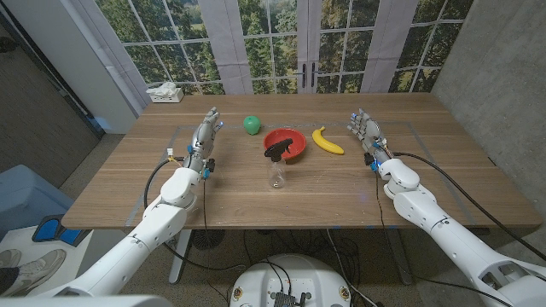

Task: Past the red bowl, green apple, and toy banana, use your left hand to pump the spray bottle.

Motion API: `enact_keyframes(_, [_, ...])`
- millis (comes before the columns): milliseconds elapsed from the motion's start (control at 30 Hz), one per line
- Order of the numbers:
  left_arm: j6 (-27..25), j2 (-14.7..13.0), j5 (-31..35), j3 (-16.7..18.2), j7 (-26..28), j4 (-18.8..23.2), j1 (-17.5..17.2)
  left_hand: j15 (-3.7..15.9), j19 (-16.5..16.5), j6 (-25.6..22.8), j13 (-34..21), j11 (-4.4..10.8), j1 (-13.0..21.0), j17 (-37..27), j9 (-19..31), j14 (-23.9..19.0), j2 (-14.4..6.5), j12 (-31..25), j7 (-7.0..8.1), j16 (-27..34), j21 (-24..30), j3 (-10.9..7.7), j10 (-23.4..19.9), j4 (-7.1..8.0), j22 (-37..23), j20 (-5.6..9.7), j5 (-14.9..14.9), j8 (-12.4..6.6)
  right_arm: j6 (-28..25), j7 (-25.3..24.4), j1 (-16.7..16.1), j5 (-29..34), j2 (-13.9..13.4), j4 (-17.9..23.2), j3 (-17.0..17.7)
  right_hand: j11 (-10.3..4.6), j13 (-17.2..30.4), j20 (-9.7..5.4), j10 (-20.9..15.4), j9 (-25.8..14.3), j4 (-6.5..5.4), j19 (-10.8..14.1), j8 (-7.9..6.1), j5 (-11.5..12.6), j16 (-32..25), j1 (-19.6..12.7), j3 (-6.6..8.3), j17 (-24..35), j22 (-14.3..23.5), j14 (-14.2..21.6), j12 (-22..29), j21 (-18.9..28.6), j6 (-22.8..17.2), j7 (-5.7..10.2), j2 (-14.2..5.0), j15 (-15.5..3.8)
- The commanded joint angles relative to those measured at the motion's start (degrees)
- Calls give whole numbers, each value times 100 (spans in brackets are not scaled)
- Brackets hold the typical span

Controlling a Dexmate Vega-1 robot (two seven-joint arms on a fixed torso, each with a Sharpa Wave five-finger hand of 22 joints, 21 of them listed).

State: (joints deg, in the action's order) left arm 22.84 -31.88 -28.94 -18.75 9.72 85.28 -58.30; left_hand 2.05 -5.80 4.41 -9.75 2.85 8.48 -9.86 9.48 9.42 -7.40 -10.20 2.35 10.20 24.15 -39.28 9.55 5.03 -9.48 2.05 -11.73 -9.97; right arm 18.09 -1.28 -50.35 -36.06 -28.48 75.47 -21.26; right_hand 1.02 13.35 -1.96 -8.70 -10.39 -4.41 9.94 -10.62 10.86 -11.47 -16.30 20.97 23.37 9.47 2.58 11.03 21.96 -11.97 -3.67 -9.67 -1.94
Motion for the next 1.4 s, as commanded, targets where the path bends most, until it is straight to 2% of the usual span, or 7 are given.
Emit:
enact_keyframes(33, [115, -48, 210, 81, 250, 361, -398, 233, 15, 5, -24, 4, 57, 1, 20, 2, -221, -53, 9, 23, -28, -24, 60, -49, -10, 385, -51, -22, 2, -101, -33, 78, -1, 48, -12, 17, 11, -10, -59, -19, 21, 36, -49, 22, -55, -8, 12, 13, 26, 40, 38, -9, -49, -18, -1, -12])
enact_keyframes(933, [168, -152, 615, 180, 562, 833, -989, 234, 49, 21, -24, 16, 91, 13, 21, 0, -239, -51, 10, 17, -110, 1, 67, -166, -11, 380, -41, -21, -15, -272, -147, 117, 18, 175, -9, 19, -28, 6, -89, -19, 73, 71, -55, 10, -84, -6, 39, -22, 28, 58, 51, -75, -70, -9, -18, -25])
enact_keyframes(1400, [181, -264, 640, 184, 420, 950, -1152, 236, 65, 40, -24, 30, 111, 15, 21, 7, -249, -45, 15, 13, -148, 9, 85, -217, -12, 375, -35, -18, -31, -383, -161, 193, 70, 245, -58, 24, -43, 9, -95, -19, 91, 86, -56, 5, -93, 2, 48, -35, 30, 58, 54, -106, -77, -7, -21, -19])
